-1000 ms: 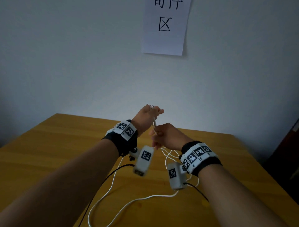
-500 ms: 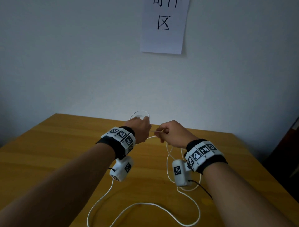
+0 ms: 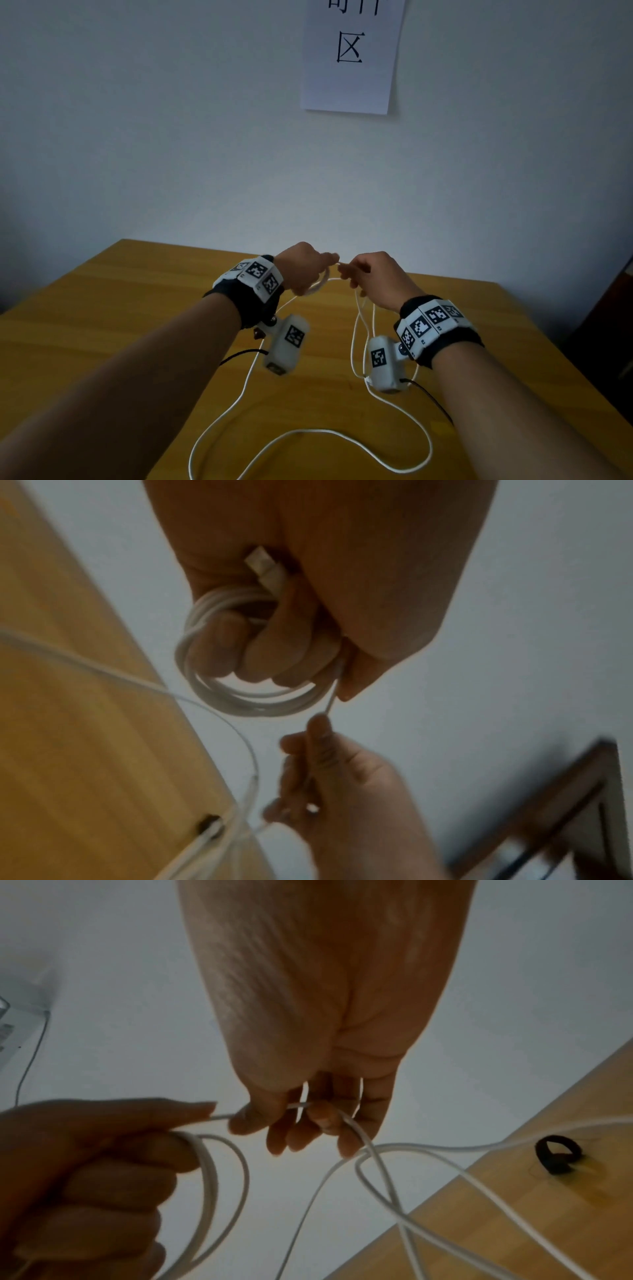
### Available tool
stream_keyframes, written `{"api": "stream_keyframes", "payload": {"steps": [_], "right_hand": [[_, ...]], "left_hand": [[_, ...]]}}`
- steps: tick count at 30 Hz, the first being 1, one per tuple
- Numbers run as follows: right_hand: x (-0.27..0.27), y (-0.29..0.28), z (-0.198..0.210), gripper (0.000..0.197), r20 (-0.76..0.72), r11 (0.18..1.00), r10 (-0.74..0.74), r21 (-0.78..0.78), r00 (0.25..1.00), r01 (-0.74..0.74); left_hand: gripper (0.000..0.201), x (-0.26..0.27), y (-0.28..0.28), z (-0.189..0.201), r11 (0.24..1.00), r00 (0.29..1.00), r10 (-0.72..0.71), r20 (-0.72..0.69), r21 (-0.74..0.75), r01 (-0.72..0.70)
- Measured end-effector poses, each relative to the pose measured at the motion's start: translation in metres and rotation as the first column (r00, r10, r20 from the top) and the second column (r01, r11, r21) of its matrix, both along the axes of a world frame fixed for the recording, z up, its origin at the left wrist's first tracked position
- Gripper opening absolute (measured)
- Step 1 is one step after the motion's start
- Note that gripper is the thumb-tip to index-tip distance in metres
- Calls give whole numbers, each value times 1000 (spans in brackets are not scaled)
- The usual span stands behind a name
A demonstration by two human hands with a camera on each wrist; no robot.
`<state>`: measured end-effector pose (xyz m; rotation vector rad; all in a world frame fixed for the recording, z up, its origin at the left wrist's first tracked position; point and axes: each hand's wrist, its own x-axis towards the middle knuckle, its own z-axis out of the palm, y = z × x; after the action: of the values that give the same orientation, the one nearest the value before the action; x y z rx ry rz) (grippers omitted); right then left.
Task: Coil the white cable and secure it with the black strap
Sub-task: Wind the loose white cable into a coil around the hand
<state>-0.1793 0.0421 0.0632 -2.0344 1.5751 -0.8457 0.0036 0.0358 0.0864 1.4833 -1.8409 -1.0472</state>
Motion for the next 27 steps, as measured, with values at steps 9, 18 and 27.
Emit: {"api": "stream_keyframes", "payload": {"steps": [9, 18, 27], "right_hand": [[10, -7, -13, 39, 56, 998, 18, 51, 998, -21], [11, -3, -25, 50, -237, 985, 134, 136, 962, -104], [23, 11, -28, 35, -313, 967, 170, 235, 934, -98]], "left_hand": [[46, -2, 2, 8, 892, 593, 38, -804, 295, 343], [36, 0, 4, 21, 913, 295, -58, -954, 69, 403], [25, -6, 5, 27, 977, 413, -87, -906, 5, 215]]}}
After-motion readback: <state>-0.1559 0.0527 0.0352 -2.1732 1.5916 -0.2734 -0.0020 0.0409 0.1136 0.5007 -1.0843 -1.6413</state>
